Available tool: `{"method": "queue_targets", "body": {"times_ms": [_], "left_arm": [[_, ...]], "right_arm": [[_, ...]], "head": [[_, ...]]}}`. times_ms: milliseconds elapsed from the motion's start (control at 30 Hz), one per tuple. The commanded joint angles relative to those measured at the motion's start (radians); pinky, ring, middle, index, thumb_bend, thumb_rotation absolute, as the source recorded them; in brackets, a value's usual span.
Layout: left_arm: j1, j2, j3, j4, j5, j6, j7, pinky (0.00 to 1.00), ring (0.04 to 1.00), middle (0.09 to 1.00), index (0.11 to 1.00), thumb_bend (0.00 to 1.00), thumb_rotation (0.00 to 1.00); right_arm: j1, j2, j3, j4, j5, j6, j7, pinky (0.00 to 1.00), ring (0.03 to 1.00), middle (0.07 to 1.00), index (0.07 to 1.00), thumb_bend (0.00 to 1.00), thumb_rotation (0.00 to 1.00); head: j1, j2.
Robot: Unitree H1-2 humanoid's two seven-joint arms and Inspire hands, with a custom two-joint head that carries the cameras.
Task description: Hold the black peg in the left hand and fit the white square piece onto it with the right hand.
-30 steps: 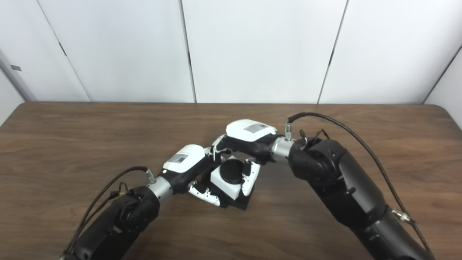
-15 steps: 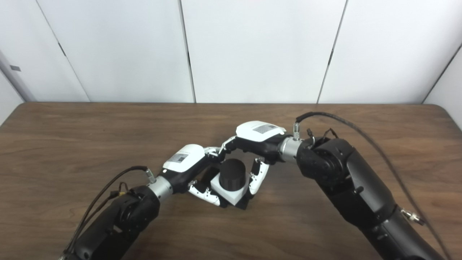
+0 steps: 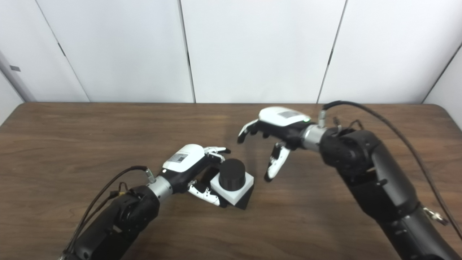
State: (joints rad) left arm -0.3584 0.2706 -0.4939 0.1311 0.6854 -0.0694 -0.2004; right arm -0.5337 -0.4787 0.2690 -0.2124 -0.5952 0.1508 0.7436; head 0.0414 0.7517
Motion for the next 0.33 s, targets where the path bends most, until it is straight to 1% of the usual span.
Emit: {"method": "queue_targets", "body": {"times_ms": [0,67,200,233,300], "left_arm": [[0.013,0.024,-0.012,0.023,0.016,0.017,-0.047,0.84,0.892,0.894,0.489,0.52,0.07],[0.013,0.026,-0.014,0.022,0.020,0.018,-0.049,0.84,0.893,0.895,0.489,0.52,0.07],[0.013,0.026,-0.016,0.020,0.024,0.022,-0.051,0.84,0.896,0.897,0.489,0.52,0.07],[0.014,0.025,-0.014,0.022,0.020,0.022,-0.051,0.84,0.895,0.896,0.489,0.52,0.07],[0.013,0.025,-0.014,0.022,0.016,0.027,-0.059,0.85,0.898,0.898,0.489,0.52,0.07]], "right_arm": [[-0.005,-0.013,-0.055,-0.027,0.029,-0.007,-0.077,0.62,0.763,0.796,0.713,0.81,0.07],[0.030,-0.006,-0.099,-0.027,0.056,-0.014,-0.127,0.60,0.746,0.781,0.705,0.78,0.04],[0.118,0.021,-0.188,-0.046,0.115,-0.023,-0.239,0.65,0.749,0.758,0.684,0.71,0.01],[0.141,0.034,-0.211,-0.051,0.130,-0.027,-0.272,0.66,0.746,0.754,0.683,0.71,0.01],[0.190,0.070,-0.261,-0.049,0.175,-0.051,-0.352,0.64,0.724,0.736,0.681,0.69,0.00]], "head": [[-0.002,0.001],[-0.003,0.000],[-0.006,0.002],[-0.009,0.000],[-0.011,0.001]]}}
